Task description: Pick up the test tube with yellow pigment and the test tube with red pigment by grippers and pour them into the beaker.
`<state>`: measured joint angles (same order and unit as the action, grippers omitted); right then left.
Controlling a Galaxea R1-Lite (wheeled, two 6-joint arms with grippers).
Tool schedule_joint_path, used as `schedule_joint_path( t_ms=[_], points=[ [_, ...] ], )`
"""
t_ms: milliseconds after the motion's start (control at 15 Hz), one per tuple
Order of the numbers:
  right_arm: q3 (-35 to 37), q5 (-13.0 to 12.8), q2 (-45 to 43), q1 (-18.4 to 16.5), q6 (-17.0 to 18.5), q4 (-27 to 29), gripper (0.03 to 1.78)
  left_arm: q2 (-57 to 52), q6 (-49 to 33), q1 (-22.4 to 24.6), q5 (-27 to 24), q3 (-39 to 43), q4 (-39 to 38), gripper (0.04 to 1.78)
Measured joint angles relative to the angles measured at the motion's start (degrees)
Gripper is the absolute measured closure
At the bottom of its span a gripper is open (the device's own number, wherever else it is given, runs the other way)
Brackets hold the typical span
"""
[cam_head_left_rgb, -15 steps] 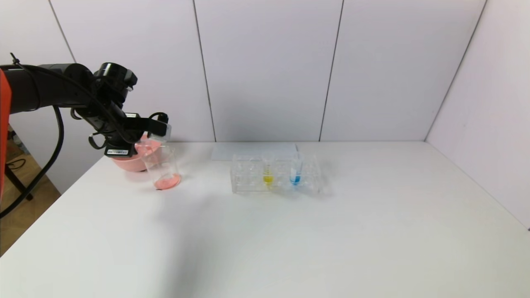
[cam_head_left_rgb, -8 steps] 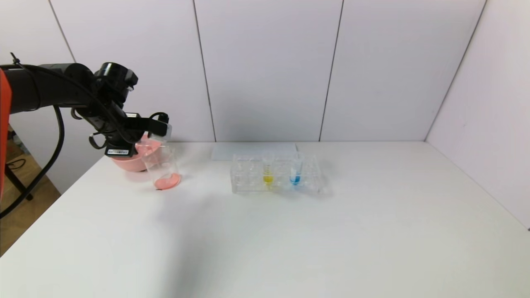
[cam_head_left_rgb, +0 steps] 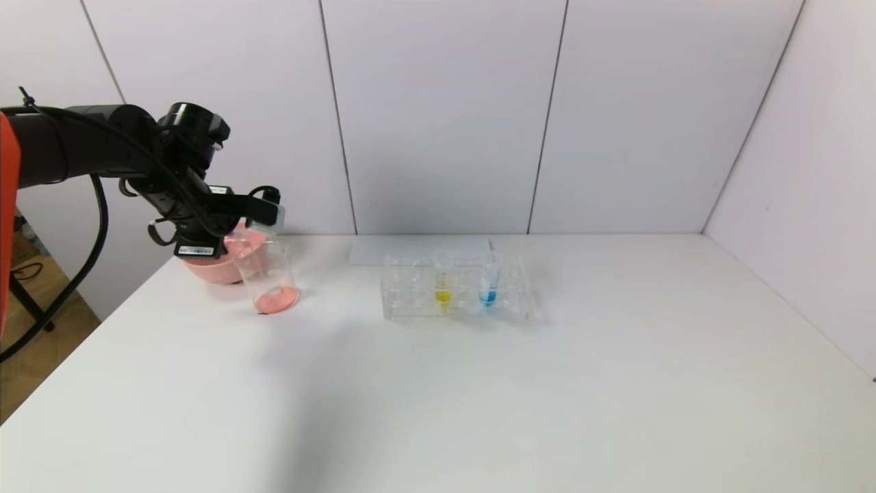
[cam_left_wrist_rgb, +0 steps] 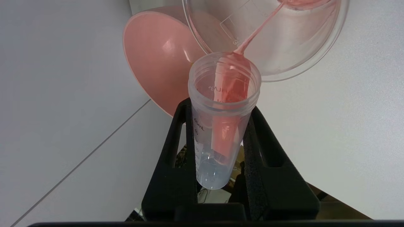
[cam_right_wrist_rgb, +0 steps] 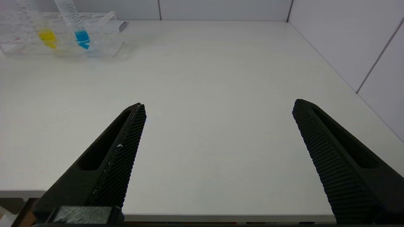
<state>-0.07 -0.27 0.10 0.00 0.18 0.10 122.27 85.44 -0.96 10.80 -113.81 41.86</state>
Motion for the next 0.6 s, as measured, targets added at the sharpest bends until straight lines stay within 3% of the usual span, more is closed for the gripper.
schedule_joint_path(
  t_ms=[600],
  points=[
    [0.00, 0.02, 0.00, 0.00, 0.00, 0.00, 0.11, 0.00, 0.13, -0.38, 2.12, 0.00, -0.33, 1.38]
  ],
)
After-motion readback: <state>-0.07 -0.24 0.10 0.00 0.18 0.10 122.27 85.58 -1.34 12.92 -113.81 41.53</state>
